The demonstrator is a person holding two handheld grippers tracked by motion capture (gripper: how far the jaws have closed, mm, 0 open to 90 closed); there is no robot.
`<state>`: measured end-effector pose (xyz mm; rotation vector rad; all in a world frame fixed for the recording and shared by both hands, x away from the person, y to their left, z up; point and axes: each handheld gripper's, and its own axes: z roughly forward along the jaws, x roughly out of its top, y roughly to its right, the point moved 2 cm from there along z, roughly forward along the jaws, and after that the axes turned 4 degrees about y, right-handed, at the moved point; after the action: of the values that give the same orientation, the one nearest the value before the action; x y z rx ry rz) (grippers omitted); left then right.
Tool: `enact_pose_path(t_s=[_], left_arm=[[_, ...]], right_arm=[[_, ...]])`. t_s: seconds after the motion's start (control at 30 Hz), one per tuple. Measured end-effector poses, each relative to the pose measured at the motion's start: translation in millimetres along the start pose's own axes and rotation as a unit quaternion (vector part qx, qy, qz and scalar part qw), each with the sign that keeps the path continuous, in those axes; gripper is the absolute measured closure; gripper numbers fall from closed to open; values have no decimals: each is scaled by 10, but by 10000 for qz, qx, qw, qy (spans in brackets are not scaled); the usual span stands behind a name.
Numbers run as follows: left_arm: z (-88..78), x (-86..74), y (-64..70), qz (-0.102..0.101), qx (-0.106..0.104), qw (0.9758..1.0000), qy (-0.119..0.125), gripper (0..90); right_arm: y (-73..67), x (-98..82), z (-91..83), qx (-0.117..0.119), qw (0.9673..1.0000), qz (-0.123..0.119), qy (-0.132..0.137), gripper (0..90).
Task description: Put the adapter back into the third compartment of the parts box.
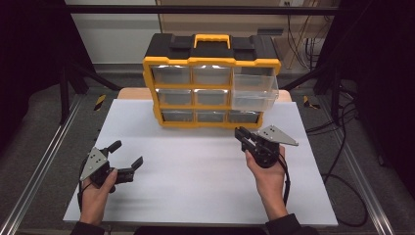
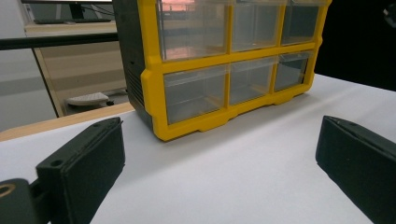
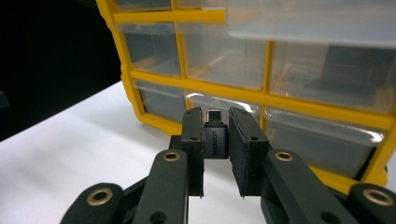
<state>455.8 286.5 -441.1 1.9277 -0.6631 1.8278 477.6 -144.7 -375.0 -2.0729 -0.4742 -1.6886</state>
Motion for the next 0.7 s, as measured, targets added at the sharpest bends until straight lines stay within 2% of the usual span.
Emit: enact_pose_path(t_s=[0.1, 0.23, 0.3, 0.4, 0.53, 0.7], left_arm=[[-1, 4, 7, 17, -23, 10000, 0, 12], [7, 5, 20, 33, -52, 10000, -11, 12], [11, 5, 20, 34, -58, 10000, -14, 12], [9, 7, 22, 51, -58, 10000, -21, 11], [5, 15, 28, 81, -58, 10000, -6, 12], [7, 13, 33, 85, -68, 9999, -17, 12]], right_arm=[[-28, 89, 10, 49, 10000, 36, 22, 763], [-55, 217, 3, 41, 9999, -66, -67, 764], [-62, 270, -11, 166, 9998, 17, -140, 764], [-50, 335, -33, 206, 9994, 96, -267, 763], [-49, 419, -78, 140, 9994, 97, -297, 763], [-82, 542, -141, 207, 9995, 62, -236, 763]])
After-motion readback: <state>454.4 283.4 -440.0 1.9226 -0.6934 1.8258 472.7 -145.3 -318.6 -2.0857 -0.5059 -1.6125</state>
